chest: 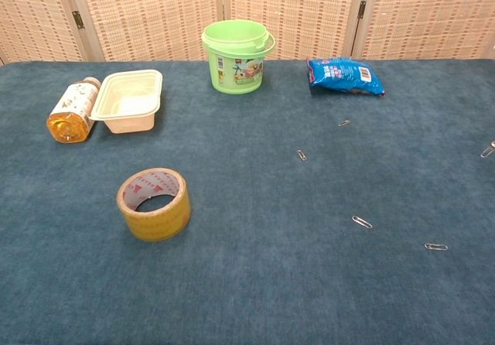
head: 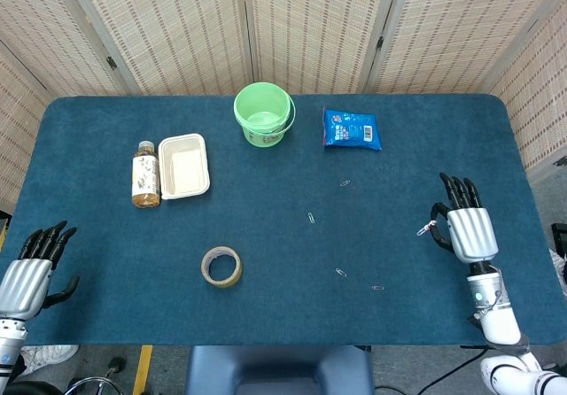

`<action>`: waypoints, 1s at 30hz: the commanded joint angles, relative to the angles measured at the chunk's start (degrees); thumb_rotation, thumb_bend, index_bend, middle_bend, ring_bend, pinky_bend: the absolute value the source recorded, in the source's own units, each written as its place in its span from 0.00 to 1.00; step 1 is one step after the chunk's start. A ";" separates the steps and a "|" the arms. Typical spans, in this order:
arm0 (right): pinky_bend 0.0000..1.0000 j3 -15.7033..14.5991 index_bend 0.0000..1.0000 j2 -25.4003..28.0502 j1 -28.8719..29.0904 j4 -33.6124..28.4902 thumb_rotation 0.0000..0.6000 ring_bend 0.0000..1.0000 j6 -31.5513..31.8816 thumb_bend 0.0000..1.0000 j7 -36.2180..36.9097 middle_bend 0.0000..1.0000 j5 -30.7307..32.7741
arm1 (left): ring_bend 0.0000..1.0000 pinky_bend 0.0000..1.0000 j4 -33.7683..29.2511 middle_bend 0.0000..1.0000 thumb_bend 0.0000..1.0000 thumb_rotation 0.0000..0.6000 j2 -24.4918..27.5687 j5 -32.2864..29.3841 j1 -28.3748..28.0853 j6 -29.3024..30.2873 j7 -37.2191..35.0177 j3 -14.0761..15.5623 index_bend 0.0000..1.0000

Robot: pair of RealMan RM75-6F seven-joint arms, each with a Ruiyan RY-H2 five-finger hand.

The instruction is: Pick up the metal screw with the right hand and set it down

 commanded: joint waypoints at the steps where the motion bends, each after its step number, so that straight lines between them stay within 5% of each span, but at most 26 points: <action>1: 0.00 -0.18 0.57 0.36 -0.22 -0.38 1.00 0.03 -0.85 0.38 0.12 0.03 0.29 | 0.00 0.00 -0.02 0.00 0.44 1.00 0.04 0.11 0.06 0.10 -0.11 0.06 0.00; 6: 0.00 -0.39 0.10 2.42 -0.21 -3.06 1.00 0.00 -4.49 0.38 -2.32 0.00 2.26 | 0.00 0.00 0.06 0.00 0.44 1.00 0.09 0.03 0.05 0.02 -0.42 0.03 0.00; 8: 0.00 -0.29 0.01 2.97 -0.24 -3.97 1.00 0.00 -4.90 0.38 -2.26 0.00 2.44 | 0.00 0.00 0.05 0.00 0.44 1.00 0.12 0.05 0.08 0.02 -0.56 0.07 0.00; 19: 0.00 -1.32 0.00 8.47 -3.65 -11.16 1.00 0.00 -3.02 0.38 -4.48 0.00 3.07 | 0.00 0.00 0.03 0.00 0.44 1.00 0.08 0.37 0.19 0.38 -0.35 0.13 0.00; 30: 0.00 -6.21 0.00 14.17 -12.85 -22.50 1.00 0.00 4.60 0.38 -13.18 0.00 4.56 | 0.00 0.00 -0.20 0.00 0.44 1.00 -0.53 0.07 0.16 0.22 2.03 0.13 0.00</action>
